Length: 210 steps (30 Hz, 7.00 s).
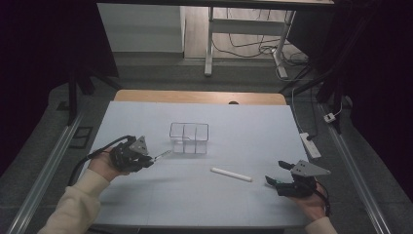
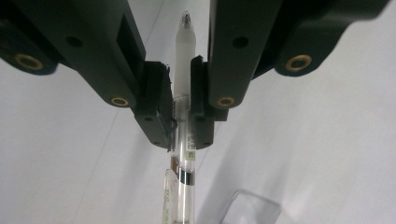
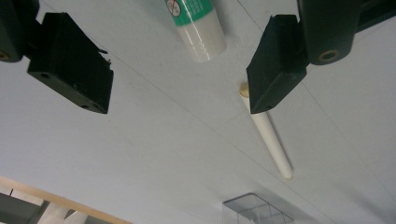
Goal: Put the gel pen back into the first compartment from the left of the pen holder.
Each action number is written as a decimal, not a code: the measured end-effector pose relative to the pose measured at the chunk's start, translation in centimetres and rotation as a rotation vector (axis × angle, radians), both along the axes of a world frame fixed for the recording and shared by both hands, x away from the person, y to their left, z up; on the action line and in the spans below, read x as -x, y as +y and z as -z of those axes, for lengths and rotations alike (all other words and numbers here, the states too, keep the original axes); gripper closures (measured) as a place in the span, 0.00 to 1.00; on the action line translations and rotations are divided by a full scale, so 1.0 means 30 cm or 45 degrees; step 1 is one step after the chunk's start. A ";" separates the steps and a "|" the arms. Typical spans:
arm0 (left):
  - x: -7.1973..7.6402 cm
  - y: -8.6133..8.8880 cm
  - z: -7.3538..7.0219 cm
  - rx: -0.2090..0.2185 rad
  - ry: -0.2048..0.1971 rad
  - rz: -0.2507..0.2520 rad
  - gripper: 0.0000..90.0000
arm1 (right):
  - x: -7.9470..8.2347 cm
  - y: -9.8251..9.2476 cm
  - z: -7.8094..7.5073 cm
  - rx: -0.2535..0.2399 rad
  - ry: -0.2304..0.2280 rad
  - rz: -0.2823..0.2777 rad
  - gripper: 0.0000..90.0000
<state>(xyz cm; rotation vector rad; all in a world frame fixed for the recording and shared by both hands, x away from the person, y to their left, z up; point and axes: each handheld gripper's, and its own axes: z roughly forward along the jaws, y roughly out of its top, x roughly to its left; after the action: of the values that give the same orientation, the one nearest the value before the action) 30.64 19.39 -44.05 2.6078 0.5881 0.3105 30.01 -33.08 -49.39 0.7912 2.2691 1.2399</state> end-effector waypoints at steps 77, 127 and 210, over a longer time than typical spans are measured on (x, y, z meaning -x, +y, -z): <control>-0.053 -0.437 0.038 0.040 0.087 0.035 0.88 | 0.016 0.364 -0.092 0.035 -0.089 -0.308 0.32; -0.063 -0.533 0.093 0.007 0.174 0.097 0.88 | -0.012 0.558 -0.076 0.190 -0.063 -0.479 0.45; 0.013 -0.353 0.072 0.737 -0.063 -0.163 0.41 | -0.047 0.511 -0.036 0.183 0.007 -0.451 0.84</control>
<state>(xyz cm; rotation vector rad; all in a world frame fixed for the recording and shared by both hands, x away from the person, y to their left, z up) 30.24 8.79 -46.20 2.0076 0.7070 0.2051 31.43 -17.75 -48.31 0.3505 2.5451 1.2004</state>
